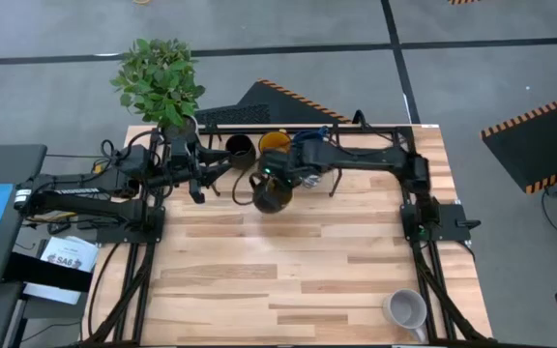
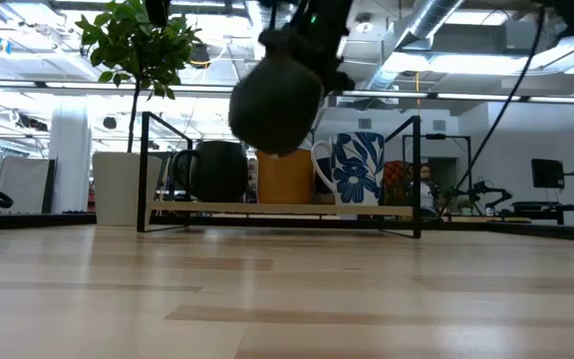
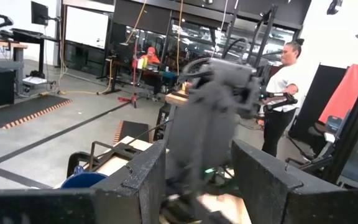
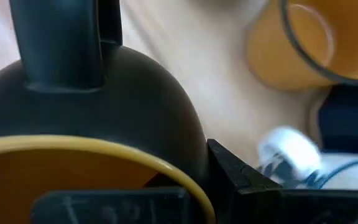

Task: Place coffee mugs
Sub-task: Put the black-yellow mug on the shelf

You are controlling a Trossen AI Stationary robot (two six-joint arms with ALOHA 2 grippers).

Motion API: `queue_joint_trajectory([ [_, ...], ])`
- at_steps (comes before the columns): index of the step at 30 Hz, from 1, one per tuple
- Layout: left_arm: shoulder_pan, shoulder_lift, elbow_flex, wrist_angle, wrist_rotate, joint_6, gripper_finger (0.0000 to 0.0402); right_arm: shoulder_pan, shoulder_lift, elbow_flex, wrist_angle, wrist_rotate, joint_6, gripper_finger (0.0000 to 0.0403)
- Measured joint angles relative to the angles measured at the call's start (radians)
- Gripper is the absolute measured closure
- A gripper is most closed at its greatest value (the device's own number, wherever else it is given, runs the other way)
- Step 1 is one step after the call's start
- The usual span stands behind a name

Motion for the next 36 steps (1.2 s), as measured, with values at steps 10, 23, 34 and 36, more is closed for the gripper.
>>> queue_joint_trajectory([
  [10,0.000,0.000,0.000,-0.003,0.000,0.000,0.0235,-0.067,0.125,0.100,-0.089,0.028,-0.029,0.0361],
  [23,0.000,0.000,0.000,-0.006,0.000,0.000,0.0235,-0.118,0.121,0.101,-0.093,0.089,-0.010,0.0358],
  [34,0.000,0.000,0.000,-0.006,0.000,0.000,0.0235,-0.119,0.121,0.101,-0.088,0.086,-0.010,0.0346],
  [36,0.000,0.000,0.000,-0.006,0.000,0.000,0.0235,-0.119,0.121,0.101,-0.083,0.086,-0.010,0.0337],
])
